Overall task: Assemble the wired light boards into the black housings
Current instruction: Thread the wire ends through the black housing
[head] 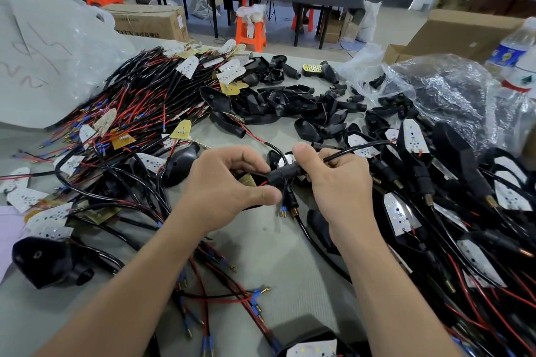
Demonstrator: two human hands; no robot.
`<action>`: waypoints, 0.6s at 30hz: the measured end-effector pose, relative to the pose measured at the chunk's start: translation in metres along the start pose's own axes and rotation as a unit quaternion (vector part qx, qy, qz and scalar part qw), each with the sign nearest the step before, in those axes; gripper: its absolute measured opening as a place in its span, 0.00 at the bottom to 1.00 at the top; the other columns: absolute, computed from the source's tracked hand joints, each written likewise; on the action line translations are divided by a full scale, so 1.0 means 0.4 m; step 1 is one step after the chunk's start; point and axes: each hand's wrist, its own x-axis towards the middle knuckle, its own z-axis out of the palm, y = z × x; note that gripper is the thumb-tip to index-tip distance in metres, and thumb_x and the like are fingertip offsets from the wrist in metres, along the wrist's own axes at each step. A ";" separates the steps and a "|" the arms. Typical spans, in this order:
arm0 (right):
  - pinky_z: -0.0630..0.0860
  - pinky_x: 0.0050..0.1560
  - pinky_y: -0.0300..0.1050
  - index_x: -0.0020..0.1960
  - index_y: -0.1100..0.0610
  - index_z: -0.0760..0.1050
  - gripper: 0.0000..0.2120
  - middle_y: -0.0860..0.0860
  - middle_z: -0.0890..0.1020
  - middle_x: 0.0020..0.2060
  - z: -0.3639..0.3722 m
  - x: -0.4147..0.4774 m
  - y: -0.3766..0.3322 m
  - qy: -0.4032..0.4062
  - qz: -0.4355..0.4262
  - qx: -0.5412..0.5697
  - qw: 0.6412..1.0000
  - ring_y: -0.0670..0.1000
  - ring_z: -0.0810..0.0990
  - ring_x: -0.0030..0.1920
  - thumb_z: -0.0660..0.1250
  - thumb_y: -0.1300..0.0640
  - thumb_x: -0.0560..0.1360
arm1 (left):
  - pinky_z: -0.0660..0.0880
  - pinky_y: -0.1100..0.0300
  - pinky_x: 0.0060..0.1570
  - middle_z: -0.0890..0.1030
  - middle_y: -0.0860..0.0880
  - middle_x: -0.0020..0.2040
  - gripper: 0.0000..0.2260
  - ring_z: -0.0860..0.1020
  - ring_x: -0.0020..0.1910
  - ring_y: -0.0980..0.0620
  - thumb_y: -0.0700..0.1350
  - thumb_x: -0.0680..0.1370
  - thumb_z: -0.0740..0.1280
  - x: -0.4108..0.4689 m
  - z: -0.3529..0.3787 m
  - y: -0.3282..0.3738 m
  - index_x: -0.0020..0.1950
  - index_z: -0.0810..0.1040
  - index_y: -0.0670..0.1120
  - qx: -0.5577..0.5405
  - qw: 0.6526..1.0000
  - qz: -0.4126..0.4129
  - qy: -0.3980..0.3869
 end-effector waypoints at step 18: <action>0.70 0.31 0.41 0.47 0.61 0.80 0.05 0.60 0.80 0.31 -0.004 -0.016 -0.013 -0.195 0.026 0.194 0.961 0.51 0.72 0.27 0.69 0.67 0.71 | 0.79 0.58 0.40 0.86 0.56 0.38 0.16 0.84 0.37 0.55 0.58 0.57 0.81 0.001 0.000 0.002 0.40 0.84 0.56 0.030 0.999 -0.003 0.037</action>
